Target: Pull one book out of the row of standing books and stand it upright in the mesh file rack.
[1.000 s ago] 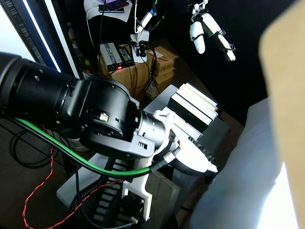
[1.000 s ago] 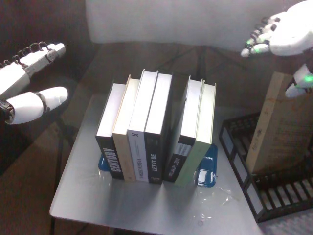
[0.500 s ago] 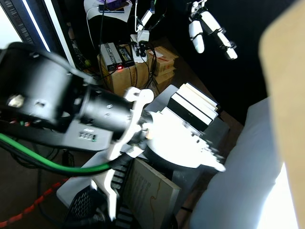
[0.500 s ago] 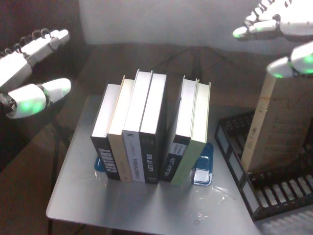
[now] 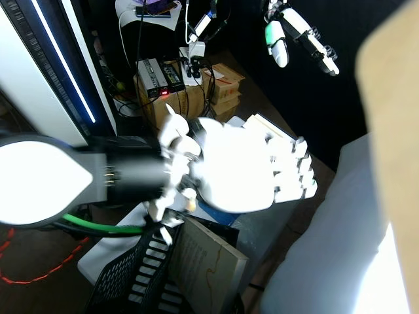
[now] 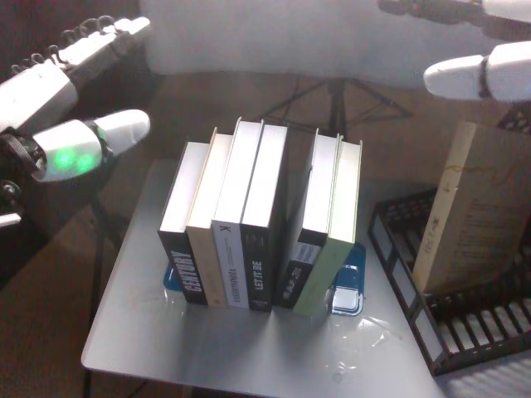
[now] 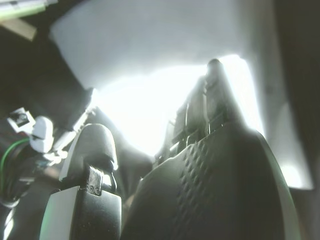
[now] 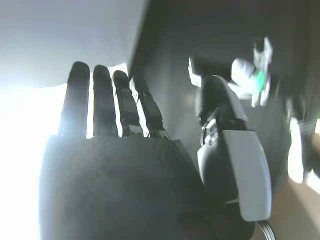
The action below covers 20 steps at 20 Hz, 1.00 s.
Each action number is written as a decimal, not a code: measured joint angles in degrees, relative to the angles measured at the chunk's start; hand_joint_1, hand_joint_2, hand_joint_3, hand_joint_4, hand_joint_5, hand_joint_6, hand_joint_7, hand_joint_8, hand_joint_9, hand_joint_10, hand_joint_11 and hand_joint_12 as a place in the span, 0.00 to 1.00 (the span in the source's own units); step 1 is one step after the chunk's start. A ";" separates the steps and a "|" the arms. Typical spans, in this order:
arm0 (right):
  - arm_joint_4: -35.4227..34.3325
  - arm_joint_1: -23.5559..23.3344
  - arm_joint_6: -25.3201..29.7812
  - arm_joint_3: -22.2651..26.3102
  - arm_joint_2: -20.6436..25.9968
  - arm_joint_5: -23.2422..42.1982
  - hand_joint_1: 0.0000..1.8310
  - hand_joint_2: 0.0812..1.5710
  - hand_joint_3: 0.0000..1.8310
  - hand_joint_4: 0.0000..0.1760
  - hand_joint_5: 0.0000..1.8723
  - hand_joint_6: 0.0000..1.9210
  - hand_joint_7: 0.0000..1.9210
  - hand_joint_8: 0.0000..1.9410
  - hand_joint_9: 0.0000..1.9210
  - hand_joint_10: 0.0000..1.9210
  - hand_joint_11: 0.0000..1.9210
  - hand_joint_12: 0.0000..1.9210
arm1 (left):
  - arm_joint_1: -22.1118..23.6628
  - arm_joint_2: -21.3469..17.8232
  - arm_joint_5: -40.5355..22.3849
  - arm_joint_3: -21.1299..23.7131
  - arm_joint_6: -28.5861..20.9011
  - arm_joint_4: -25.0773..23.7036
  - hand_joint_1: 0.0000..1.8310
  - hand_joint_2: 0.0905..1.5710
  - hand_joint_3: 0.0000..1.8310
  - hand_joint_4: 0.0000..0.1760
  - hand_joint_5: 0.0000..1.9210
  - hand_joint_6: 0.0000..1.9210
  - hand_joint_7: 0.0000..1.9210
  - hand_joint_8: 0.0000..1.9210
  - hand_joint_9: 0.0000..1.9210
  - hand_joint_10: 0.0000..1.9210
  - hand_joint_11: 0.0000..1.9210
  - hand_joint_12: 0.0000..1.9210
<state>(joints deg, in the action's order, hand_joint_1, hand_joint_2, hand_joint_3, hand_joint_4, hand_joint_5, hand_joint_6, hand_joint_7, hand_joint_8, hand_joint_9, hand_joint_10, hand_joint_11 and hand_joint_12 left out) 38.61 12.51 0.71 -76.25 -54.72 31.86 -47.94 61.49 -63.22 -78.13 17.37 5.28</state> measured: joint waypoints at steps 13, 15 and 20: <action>-29.16 25.62 -10.69 10.84 5.29 25.22 0.27 0.79 0.00 0.00 0.00 0.00 0.00 0.00 0.00 0.09 0.00 0.23 | 1.22 -2.23 -3.37 4.68 -2.19 -8.74 0.15 0.90 0.00 0.30 0.00 0.00 0.00 0.00 0.00 0.00 0.00 0.00; -29.42 25.66 -11.58 11.93 5.29 25.70 0.24 0.81 0.00 0.00 0.00 0.00 0.00 0.00 0.00 0.07 0.00 0.15 | 0.50 -3.32 -3.61 5.49 -2.08 -8.72 0.12 0.89 0.00 0.41 0.00 0.00 0.00 0.00 0.00 0.00 0.00 0.00; -32.30 28.79 -13.88 13.53 5.05 28.22 0.22 0.81 0.00 0.00 0.00 0.00 0.00 0.00 0.00 0.01 0.00 0.01 | -0.79 -3.45 -5.05 6.19 -2.14 -7.76 0.10 0.87 0.00 0.51 0.00 0.00 0.00 0.00 0.00 0.00 0.00 0.00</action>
<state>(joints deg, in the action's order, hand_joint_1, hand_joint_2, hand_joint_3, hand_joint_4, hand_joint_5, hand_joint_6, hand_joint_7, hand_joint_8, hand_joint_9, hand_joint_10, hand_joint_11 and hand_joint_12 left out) 6.31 41.30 -13.17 -62.72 -49.67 60.07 -48.73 58.04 -68.27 -71.94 15.22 -2.48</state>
